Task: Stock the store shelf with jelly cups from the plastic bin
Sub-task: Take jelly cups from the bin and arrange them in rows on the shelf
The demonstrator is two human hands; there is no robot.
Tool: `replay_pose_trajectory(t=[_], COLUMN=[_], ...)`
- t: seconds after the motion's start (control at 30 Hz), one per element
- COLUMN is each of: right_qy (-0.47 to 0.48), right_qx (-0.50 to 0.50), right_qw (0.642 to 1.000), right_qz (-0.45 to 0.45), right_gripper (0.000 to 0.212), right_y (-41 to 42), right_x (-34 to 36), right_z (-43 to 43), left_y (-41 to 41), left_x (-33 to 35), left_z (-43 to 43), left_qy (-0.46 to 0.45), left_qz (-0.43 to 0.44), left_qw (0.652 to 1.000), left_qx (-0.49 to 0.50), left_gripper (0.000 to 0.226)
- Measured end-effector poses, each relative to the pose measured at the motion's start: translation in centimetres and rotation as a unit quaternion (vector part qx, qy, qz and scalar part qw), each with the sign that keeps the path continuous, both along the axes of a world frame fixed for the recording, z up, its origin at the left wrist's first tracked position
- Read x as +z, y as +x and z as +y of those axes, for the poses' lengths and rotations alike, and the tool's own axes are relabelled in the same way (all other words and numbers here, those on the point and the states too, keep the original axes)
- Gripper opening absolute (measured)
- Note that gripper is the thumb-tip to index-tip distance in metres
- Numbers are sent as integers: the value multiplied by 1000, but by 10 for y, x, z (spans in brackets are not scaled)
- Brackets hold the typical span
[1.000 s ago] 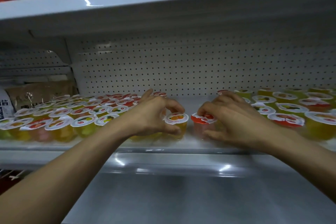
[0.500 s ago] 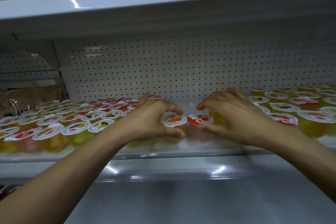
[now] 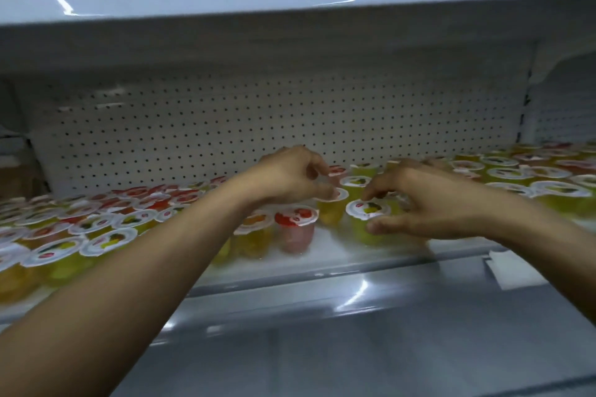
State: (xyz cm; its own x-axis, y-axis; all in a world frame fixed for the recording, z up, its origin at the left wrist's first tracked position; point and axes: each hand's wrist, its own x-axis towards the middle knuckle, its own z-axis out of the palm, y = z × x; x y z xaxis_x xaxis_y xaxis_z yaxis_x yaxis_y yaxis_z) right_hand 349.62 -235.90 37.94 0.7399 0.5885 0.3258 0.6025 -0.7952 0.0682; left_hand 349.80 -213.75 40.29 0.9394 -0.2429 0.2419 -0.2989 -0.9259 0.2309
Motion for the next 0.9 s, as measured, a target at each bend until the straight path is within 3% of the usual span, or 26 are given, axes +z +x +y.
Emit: replay_pose_trajectory(t=[0.3,0.6,0.77,0.9], right_qy=[-48,-40,-25,40], right_qx=[21,50,89,124], right_qw=[998,998,994,982], right_qz=[-35,-22,60,139], right_gripper=[45,33,33,27], right_y=[5,34,56,70], right_x=[2,1,6,8], right_z=[15,44,73,96], left_y=[40,50,46,47], left_x=[8,16,22,22], left_z=[-6,30,65,86], left_qy=[4,69,78,71], left_qz=[116,111,140,158], left_qw=[992,991,987,985], left_qx=[-41,7,7,4], left_gripper=[28,36,40,43])
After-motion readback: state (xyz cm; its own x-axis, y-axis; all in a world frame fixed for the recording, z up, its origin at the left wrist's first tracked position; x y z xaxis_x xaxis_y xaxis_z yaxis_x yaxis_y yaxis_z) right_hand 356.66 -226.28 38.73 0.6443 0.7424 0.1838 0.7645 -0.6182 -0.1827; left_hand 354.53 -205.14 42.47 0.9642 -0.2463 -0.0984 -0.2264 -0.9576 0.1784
